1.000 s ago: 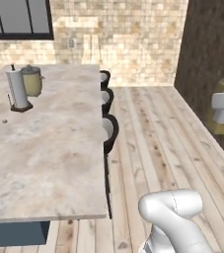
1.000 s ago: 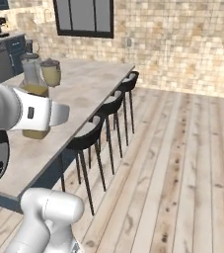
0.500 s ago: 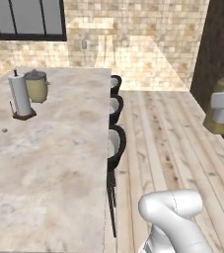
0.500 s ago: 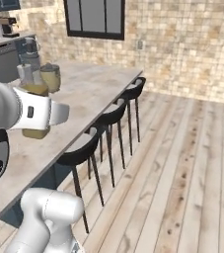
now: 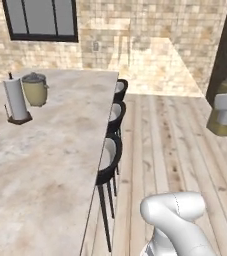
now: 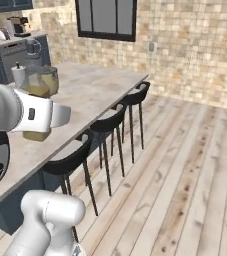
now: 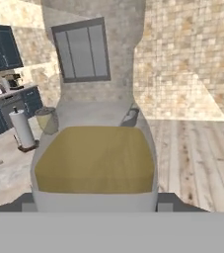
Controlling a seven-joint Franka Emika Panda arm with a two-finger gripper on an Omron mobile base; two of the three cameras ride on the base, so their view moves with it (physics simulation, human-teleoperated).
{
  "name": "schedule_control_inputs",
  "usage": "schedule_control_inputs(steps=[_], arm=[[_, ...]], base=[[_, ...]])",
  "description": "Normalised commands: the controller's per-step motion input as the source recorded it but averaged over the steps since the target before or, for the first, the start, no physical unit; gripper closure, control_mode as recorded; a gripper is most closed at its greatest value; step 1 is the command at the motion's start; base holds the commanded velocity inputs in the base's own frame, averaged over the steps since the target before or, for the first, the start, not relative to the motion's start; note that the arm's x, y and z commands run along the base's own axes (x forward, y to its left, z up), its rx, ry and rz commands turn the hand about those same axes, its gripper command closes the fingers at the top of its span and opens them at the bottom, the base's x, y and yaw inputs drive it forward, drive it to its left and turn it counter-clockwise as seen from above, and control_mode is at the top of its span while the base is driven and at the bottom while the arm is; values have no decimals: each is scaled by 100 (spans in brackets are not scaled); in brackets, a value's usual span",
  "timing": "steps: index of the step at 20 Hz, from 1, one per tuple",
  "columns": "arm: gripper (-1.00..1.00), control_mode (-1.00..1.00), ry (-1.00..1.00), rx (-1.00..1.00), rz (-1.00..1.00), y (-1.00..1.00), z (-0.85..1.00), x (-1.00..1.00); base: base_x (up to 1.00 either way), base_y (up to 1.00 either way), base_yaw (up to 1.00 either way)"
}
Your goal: Move the oil and vinegar bottle and shaker from the cabinet to the dining counter.
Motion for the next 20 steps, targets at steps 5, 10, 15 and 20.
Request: schedule_control_inputs(steps=[5,10,15,20], arm=[[100,100,0,0,0,0,0,0],[100,100,0,0,0,0,0,0],[100,100,0,0,0,0,0,0],[100,100,0,0,0,0,0,0]], base=[[28,-31,46],[26,-24,54],[28,-30,45],[33,-40,30]])
